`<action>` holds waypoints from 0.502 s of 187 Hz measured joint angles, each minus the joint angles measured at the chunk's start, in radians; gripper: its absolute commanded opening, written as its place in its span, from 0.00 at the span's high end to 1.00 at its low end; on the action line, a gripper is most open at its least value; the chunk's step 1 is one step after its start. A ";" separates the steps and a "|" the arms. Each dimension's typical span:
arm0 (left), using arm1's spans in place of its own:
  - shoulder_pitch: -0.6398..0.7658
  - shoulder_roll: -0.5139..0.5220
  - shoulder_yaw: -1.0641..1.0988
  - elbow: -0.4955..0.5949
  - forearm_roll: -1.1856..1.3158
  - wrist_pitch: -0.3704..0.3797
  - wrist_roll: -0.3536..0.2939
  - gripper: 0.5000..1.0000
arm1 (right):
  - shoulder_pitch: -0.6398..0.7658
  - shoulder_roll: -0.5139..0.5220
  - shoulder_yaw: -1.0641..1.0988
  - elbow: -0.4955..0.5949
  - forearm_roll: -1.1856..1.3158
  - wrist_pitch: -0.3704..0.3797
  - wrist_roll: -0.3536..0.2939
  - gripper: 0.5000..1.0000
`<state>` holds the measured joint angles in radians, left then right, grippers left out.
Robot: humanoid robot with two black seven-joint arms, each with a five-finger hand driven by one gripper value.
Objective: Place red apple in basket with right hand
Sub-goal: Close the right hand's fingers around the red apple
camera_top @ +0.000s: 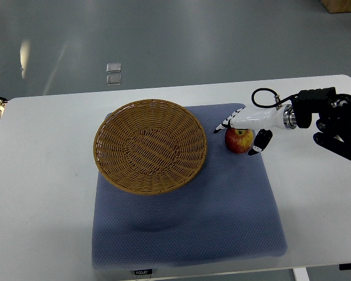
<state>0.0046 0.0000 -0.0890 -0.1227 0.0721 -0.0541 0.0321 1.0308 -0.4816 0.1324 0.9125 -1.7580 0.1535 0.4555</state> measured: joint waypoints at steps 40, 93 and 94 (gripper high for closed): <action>0.000 0.000 0.000 0.000 0.000 -0.001 0.000 0.00 | 0.000 0.000 -0.001 -0.001 0.000 0.006 0.002 0.46; 0.000 0.000 0.000 0.000 0.000 0.000 0.000 0.00 | 0.000 0.000 -0.001 -0.001 -0.001 0.008 0.003 0.57; 0.000 0.000 0.000 0.000 0.000 0.000 0.000 0.00 | 0.000 0.000 -0.001 -0.001 -0.001 0.008 0.003 0.57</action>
<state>0.0046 0.0000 -0.0890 -0.1227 0.0721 -0.0542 0.0321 1.0309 -0.4818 0.1319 0.9112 -1.7595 0.1611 0.4585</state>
